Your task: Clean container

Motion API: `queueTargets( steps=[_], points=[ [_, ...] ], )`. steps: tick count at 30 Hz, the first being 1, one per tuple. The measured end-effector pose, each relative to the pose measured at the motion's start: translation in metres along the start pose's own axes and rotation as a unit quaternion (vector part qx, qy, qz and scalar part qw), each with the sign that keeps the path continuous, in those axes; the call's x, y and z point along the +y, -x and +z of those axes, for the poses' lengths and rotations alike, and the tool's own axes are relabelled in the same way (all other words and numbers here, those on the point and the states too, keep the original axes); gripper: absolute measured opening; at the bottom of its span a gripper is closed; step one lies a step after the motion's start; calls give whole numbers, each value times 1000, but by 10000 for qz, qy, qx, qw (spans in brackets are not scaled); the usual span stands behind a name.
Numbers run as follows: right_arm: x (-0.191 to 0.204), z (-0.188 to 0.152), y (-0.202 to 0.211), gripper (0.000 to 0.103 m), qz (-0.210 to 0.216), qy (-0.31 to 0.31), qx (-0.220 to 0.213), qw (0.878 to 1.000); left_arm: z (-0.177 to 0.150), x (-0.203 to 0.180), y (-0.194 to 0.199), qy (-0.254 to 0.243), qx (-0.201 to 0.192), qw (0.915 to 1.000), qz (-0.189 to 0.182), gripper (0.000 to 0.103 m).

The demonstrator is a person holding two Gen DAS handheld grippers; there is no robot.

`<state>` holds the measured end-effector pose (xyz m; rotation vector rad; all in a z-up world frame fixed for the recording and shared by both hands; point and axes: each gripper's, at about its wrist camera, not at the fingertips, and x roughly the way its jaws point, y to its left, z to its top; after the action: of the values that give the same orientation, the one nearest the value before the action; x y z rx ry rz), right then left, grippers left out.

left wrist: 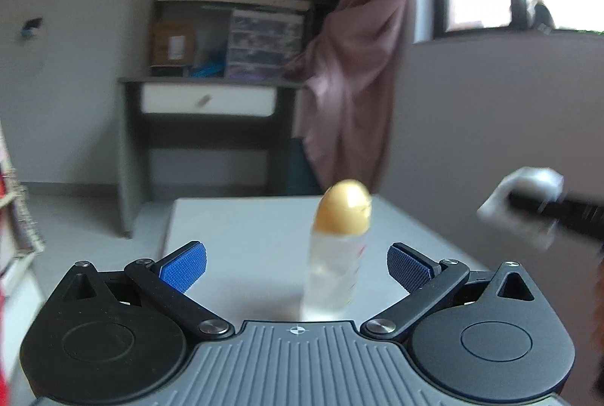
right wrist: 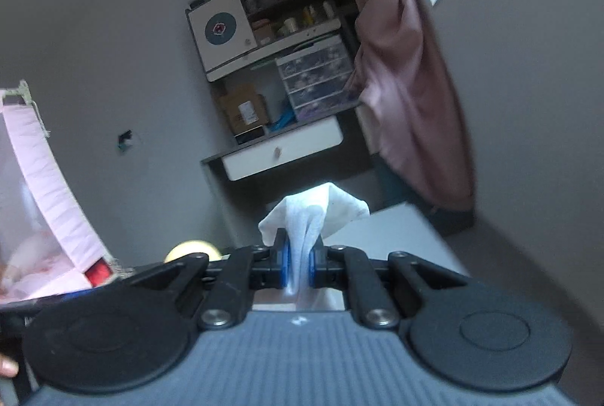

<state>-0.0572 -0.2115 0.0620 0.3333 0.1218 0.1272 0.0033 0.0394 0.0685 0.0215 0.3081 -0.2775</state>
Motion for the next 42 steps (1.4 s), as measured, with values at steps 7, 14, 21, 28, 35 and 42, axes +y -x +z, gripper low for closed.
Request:
queueTargets(
  steps=[7, 14, 21, 28, 35, 42],
  points=[
    [-5, -15, -53, 10, -181, 415, 651, 9969, -12, 2, -3, -31, 341, 9990, 283, 103],
    [1, -46, -111, 12, -502, 825, 1237, 9876, -18, 16, -13, 206, 604, 9973, 360, 103],
    [15, -51, -114, 58, -527, 1064, 1463, 9821, -27, 22, -25, 581, 701, 9948, 454, 103],
    [23, -40, -96, 59, -509, 1184, 1177, 9847, -31, 15, -17, 639, 662, 9947, 455, 103],
    [38, -22, -85, 76, -344, 1398, 522, 9882, -28, 3, -3, 599, 650, 9951, 439, 103],
    [39, -15, -77, 79, -102, 1248, 533, 9907, -28, -2, 12, 578, 642, 9948, 532, 103]
  ],
)
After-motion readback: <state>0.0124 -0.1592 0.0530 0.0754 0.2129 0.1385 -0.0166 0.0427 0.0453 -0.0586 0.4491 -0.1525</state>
